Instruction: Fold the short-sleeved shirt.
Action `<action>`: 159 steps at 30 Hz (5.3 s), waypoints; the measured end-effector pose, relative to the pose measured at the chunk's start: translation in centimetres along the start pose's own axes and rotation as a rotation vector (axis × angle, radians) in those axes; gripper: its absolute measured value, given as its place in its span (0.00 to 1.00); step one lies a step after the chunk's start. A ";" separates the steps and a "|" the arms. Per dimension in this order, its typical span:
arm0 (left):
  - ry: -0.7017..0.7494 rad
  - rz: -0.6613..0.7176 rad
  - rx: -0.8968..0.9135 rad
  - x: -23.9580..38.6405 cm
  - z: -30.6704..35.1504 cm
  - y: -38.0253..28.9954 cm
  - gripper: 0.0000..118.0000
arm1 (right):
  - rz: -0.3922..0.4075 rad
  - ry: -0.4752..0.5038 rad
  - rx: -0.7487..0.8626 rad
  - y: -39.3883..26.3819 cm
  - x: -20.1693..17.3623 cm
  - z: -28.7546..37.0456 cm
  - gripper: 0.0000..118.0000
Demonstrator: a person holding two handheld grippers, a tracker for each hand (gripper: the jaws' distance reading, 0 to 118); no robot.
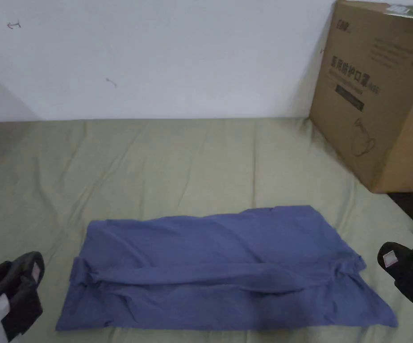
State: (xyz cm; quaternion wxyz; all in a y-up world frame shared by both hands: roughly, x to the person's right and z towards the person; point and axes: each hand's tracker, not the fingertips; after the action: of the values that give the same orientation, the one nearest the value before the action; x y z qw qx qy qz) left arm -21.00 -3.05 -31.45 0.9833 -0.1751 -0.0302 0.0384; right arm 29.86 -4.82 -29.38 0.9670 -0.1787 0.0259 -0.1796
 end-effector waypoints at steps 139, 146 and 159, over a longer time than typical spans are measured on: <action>-0.125 -0.002 -0.575 -6.0 -19.5 -0.9 0.01 | 0.047 -0.236 -0.768 1.4 6.1 -36.5 1.00; -0.099 0.007 -0.600 -7.4 -19.5 -1.7 0.01 | 0.190 -0.213 -0.785 -0.4 5.5 -36.3 0.02; -0.041 0.043 -0.329 -7.0 -21.4 2.4 0.01 | 0.149 -0.142 -0.302 8.7 1.8 -27.6 0.02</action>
State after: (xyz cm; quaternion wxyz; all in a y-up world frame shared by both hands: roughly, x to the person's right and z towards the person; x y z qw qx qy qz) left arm -26.54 -8.73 -52.70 0.9396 -0.3334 -0.0526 0.0574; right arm 31.37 -7.18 -58.29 0.9393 -0.3316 -0.0027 -0.0884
